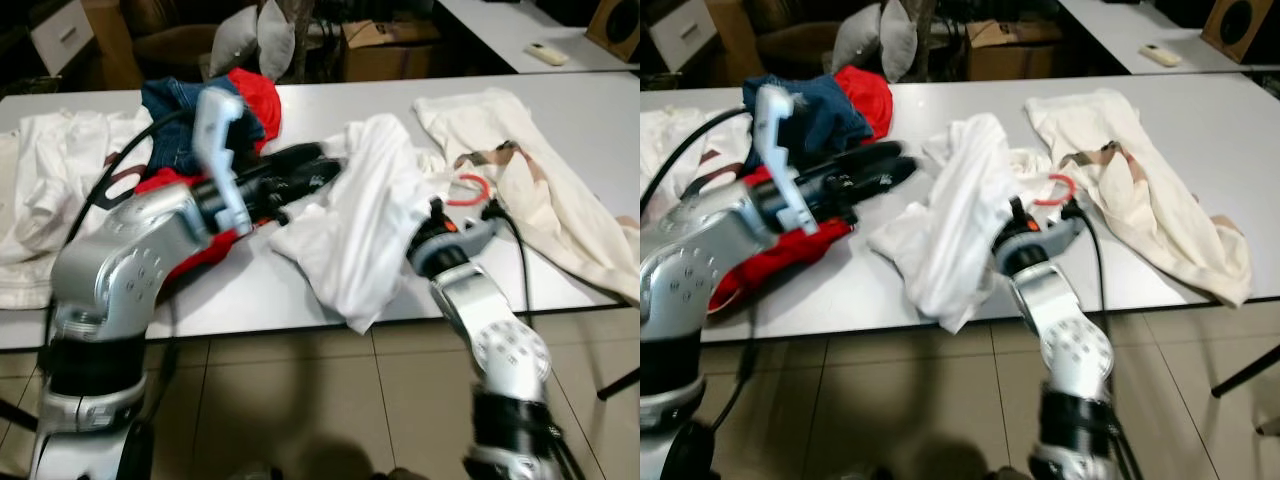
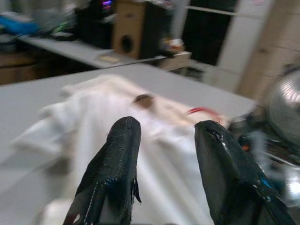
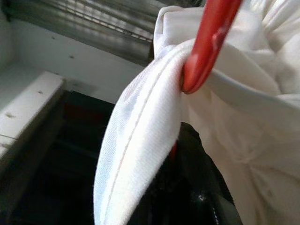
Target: Hang hanger
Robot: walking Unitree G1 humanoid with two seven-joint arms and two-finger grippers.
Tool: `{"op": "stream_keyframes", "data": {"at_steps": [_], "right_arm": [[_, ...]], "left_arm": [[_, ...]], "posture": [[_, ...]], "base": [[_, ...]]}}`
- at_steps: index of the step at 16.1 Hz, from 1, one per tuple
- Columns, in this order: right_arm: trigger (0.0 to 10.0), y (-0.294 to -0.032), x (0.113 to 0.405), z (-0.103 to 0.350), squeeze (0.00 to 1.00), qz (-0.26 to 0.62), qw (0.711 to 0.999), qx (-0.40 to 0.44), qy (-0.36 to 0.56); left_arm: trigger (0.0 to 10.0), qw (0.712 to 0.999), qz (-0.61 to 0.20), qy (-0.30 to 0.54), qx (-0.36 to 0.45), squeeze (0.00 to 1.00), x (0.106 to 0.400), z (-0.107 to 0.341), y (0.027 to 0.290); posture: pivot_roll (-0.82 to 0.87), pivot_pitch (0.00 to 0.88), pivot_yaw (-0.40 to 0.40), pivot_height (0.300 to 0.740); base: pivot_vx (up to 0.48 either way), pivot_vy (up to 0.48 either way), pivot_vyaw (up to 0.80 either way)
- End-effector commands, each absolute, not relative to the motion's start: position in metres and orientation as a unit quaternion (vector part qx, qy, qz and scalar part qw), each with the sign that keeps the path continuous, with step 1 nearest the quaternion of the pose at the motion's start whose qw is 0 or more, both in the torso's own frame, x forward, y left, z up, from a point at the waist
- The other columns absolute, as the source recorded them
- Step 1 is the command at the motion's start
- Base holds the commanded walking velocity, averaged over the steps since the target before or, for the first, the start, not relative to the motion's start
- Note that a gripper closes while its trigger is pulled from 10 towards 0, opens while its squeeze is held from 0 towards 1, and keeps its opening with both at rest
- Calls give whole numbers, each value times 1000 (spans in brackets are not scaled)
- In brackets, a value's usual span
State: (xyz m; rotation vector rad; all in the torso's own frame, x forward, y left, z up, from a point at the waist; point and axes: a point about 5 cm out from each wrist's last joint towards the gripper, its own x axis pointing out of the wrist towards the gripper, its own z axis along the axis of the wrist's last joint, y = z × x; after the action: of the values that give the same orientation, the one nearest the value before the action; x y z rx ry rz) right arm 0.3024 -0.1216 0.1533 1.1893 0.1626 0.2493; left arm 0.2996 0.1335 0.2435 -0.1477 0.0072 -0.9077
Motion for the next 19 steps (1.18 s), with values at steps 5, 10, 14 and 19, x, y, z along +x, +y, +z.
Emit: {"op": "stream_keyframes", "data": {"at_steps": [5, 10, 14, 19], "right_arm": [[10000, -146, 261, 175, 0, 176, 861, 476, 36], [10000, -153, 246, 171, 0, 203, 888, 408, 62], [10000, -156, 234, 171, 0, 233, 886, 395, 68], [10000, -161, 219, 162, 0, 240, 888, 382, 87]], "left_arm": [[10000, 954, -295, 42, -26, 0, 282, 193, 164], [10000, 964, -257, 66, -9, 0, 267, 162, 157], [10000, 964, -256, 70, -4, 0, 261, 158, 154], [10000, 956, -283, 70, 36, 0, 261, 156, 142]], "posture": [[-12, 0, 14, 740], [-10, 0, -13, 740], [-7, 0, -20, 740], [-6, 0, -14, 740]], "base": [[0, 0, 153], [0, -367, 793], [0, -360, 800], [0, 0, 800]]}}
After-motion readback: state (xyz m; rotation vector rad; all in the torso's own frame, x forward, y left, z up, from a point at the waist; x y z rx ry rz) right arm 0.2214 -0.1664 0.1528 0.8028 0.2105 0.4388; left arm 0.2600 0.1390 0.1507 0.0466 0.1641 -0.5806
